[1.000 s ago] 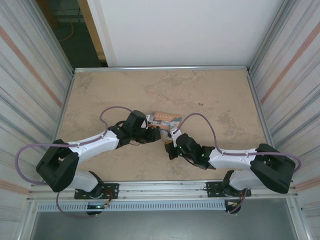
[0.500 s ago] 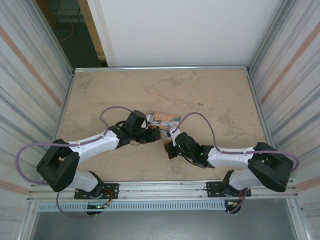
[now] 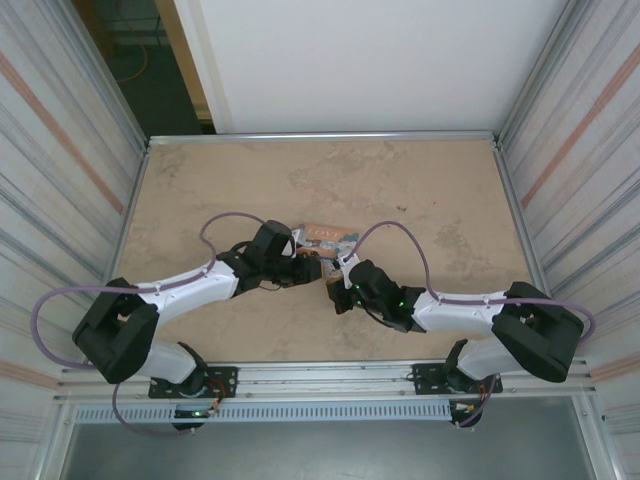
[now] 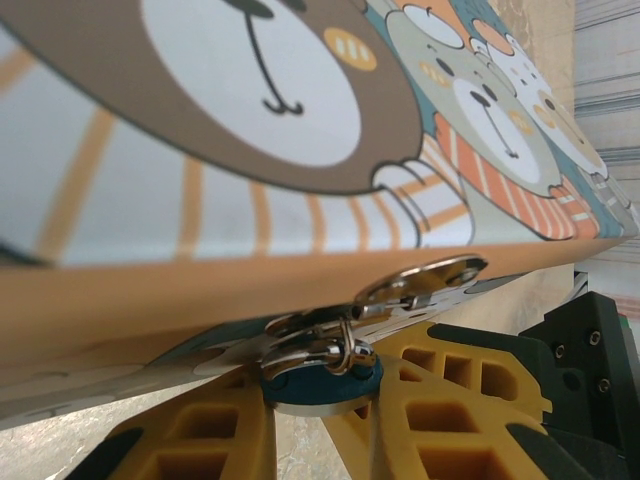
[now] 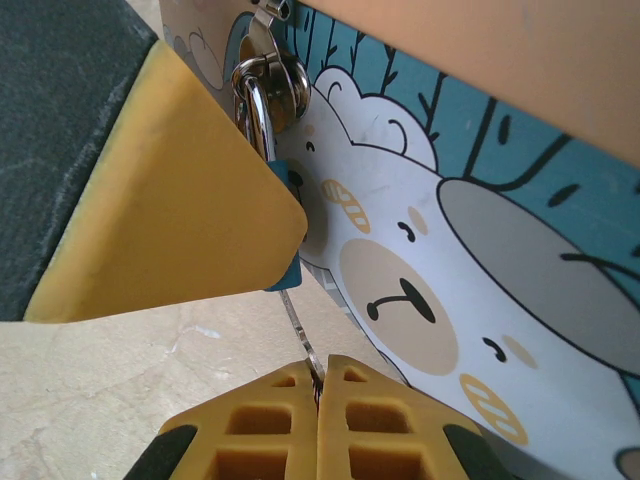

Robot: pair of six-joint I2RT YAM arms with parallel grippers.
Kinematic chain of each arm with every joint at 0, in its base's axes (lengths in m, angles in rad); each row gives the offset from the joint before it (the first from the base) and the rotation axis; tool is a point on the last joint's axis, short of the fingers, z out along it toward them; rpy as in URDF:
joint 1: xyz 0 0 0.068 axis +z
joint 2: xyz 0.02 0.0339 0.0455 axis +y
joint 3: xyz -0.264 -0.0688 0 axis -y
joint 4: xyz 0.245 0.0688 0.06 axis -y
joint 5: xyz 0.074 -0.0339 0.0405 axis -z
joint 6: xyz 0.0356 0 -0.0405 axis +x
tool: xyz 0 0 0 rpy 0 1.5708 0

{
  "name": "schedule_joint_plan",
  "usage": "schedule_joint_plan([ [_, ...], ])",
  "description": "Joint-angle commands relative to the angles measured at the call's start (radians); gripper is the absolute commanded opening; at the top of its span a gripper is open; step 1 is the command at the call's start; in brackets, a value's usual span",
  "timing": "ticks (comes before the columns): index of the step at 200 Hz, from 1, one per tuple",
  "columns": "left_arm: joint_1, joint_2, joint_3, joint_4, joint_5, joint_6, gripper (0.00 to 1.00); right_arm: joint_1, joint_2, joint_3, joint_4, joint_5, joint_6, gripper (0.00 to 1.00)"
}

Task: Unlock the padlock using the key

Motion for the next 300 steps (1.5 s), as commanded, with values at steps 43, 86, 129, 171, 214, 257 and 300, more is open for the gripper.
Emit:
schedule_joint_plan([
  [43,-0.01,0.0,0.022,0.064,0.045,-0.009,0.08,-0.017,0.007,0.0,0.129,-0.034,0.002,0.0],
  [86,-0.012,0.004,0.019,0.068,0.044,-0.012,0.08,-0.036,0.008,0.008,0.187,-0.096,-0.001,0.0],
  [129,-0.016,0.005,0.019,0.07,0.048,-0.014,0.08,-0.078,0.021,0.031,0.223,-0.167,-0.015,0.0],
  [171,-0.018,0.004,0.019,0.07,0.052,-0.015,0.08,-0.102,0.038,0.07,0.233,-0.199,-0.041,0.0],
  [214,-0.022,0.007,0.019,0.071,0.056,-0.016,0.08,-0.129,0.052,0.118,0.237,-0.231,-0.071,0.0],
  [257,-0.028,0.008,0.019,0.07,0.056,-0.018,0.08,-0.158,0.054,0.173,0.229,-0.266,-0.091,0.0],
  [300,-0.034,0.011,0.021,0.069,0.06,-0.018,0.08,-0.176,0.064,0.223,0.214,-0.294,-0.113,0.0],
])
